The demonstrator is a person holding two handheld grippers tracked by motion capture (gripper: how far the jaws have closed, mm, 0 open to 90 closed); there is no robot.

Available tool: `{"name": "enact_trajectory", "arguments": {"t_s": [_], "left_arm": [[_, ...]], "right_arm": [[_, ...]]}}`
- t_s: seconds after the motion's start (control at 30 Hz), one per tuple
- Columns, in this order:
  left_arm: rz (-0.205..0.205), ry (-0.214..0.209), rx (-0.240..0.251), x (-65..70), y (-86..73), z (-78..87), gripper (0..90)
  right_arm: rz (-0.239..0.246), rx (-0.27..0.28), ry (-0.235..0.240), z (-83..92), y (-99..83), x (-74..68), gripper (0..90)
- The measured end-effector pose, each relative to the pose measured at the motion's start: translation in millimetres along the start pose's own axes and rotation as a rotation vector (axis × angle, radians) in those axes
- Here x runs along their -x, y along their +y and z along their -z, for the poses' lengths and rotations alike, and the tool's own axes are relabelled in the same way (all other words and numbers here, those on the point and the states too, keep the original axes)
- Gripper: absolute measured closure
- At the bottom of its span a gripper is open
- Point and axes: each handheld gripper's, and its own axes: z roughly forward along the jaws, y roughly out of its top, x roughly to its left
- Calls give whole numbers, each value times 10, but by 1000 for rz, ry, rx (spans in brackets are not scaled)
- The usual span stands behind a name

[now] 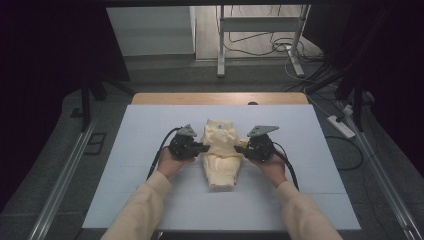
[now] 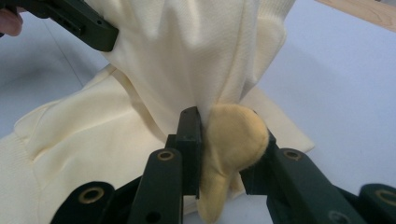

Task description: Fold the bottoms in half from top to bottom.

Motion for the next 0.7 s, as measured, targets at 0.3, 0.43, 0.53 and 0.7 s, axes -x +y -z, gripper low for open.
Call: {"name": "enact_trajectory", "arguments": {"t_s": [0.3,0.43,0.53,0.7], "left_arm": [[-12,-17,-1,58,-87,-16,795],[-17,-27,-6,83,-109,-16,781],[-23,-33,-8,105,-129,-23,767],[-22,-47,-9,109,-149,-9,742]], "right_arm": [[29,-3,-8,39,-90,-101,718],[38,1,-8,58,-121,-127,717],[42,0,-4,74,-155,-140,715],[52,-4,-1,89,-202,-178,710]]}}
